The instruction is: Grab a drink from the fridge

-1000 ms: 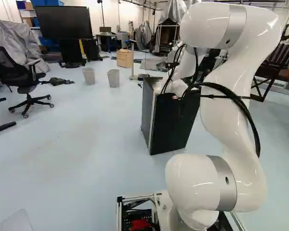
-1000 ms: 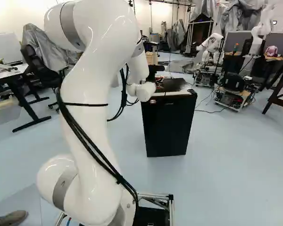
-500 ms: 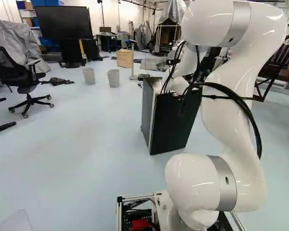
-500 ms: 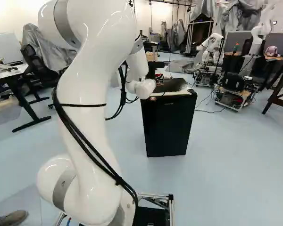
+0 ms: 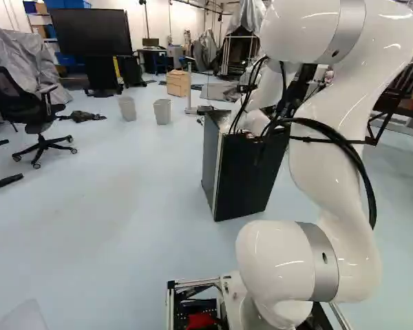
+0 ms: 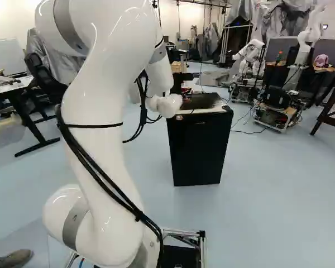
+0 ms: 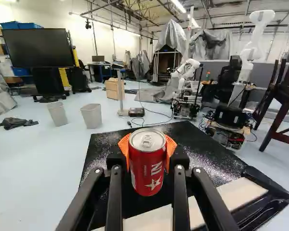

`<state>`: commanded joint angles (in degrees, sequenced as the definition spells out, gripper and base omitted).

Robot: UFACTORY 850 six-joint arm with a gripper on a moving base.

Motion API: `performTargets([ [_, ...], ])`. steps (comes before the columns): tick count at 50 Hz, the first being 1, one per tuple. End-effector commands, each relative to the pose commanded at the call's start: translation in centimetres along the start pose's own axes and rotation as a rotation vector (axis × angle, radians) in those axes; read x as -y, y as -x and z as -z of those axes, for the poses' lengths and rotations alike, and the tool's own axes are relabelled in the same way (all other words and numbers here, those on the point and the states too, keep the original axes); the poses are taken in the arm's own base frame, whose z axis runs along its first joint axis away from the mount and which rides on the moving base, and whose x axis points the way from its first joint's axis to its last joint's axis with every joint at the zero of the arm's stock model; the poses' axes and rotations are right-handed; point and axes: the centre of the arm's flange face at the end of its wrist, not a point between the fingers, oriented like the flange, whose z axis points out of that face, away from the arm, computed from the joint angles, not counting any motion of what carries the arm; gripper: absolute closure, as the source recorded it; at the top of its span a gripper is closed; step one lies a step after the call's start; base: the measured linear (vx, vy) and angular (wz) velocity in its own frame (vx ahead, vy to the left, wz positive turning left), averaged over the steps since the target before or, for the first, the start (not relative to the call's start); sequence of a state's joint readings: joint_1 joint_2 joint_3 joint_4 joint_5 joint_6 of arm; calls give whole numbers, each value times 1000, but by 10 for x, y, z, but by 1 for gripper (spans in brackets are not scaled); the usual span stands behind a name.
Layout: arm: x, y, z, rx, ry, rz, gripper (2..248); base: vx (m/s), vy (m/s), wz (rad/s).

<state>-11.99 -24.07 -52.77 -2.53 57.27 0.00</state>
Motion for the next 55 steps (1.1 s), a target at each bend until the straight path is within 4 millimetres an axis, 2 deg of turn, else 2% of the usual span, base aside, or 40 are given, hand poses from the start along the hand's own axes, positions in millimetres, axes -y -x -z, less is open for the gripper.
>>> performTargets([
  [14,9,-1,22,19,-13,-1,155,0,0,0],
  [28,21,-2,52,45,-31,-2,155,0,0,0],
  [42,34,1,92,78,-53,-2,155,0,0,0],
  [55,46,7,137,115,-78,-1,155,0,0,0],
])
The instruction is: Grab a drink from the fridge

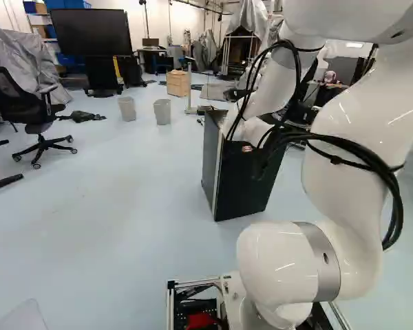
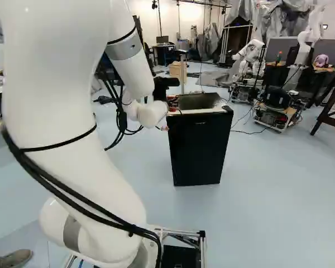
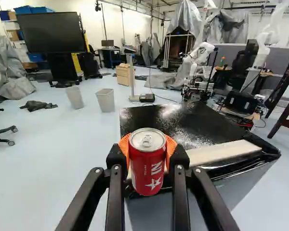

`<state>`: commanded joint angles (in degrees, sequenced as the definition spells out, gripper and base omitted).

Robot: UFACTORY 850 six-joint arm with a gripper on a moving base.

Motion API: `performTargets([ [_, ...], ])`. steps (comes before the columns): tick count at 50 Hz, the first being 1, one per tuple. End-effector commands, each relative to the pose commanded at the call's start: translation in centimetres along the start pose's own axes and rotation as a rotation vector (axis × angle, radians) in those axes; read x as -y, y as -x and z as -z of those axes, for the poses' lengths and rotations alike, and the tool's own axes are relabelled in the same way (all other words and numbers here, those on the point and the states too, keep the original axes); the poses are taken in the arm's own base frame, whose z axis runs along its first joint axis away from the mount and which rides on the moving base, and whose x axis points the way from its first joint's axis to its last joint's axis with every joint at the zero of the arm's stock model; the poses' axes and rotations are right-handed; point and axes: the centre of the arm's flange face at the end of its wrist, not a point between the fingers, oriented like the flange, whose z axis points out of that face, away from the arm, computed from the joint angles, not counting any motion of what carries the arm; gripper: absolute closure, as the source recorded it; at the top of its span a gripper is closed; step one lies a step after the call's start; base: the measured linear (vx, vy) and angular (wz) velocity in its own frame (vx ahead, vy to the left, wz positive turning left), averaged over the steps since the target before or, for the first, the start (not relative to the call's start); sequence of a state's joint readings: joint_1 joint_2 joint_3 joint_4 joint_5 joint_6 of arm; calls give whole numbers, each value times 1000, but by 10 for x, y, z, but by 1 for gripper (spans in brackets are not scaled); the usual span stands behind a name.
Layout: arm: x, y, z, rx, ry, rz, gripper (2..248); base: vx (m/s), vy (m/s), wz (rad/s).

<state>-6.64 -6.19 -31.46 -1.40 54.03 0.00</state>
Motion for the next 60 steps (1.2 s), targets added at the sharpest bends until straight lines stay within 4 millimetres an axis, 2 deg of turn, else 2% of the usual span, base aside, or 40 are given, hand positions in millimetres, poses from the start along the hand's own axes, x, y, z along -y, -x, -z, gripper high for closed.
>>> performTargets([
  [19,18,24,64,54,-36,3,155,0,0,0],
  [30,24,37,93,79,-52,6,155,0,0,0],
  [40,28,49,116,99,-65,8,155,0,0,0],
  [60,32,68,148,127,-83,12,155,0,0,0],
])
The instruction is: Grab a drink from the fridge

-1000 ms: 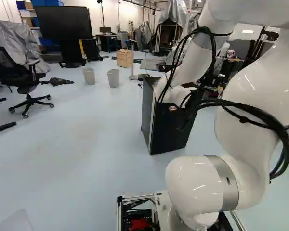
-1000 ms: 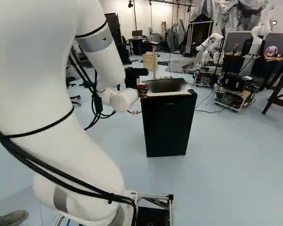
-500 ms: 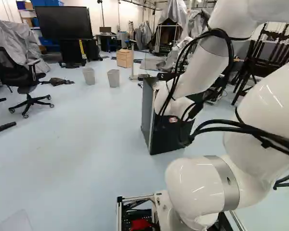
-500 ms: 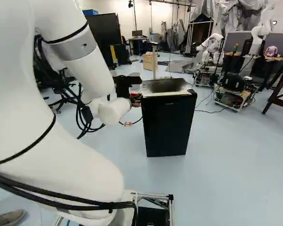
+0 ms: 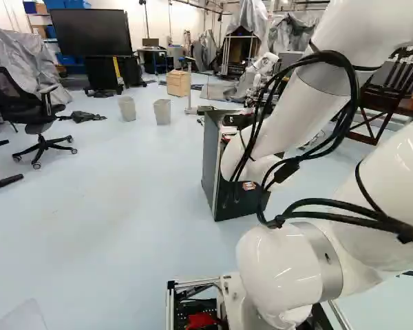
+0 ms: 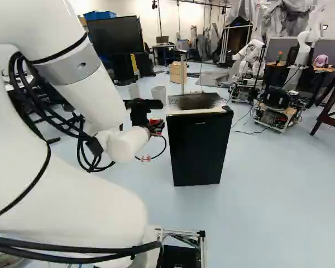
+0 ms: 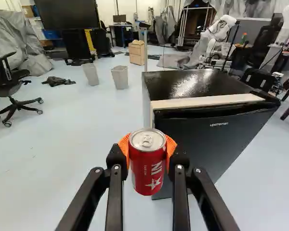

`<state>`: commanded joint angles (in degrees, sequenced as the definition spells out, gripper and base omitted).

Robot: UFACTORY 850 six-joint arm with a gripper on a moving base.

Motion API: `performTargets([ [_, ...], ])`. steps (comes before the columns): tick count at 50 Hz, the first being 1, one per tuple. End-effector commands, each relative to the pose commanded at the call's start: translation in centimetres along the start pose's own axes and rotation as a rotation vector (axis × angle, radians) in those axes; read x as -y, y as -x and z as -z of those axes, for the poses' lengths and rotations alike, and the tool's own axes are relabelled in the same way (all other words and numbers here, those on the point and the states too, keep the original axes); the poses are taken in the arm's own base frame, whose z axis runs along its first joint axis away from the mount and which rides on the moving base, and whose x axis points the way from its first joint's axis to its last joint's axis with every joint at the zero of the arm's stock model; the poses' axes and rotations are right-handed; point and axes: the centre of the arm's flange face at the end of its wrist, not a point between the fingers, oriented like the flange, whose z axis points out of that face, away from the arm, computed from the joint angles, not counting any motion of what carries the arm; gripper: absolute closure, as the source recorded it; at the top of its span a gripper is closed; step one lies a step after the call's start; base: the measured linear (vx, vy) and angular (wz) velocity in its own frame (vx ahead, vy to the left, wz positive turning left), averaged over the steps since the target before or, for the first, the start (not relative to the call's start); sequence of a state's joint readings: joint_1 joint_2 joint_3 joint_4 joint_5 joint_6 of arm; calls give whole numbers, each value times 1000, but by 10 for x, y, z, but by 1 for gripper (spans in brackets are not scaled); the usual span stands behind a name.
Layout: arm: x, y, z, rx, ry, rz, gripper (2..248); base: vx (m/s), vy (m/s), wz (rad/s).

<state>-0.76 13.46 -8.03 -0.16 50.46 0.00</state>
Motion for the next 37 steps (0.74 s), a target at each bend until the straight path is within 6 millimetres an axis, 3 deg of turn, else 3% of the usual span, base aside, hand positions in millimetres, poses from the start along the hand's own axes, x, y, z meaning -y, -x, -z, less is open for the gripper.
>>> performTargets([
  [37,3,14,17,17,-10,2,155,0,0,0],
])
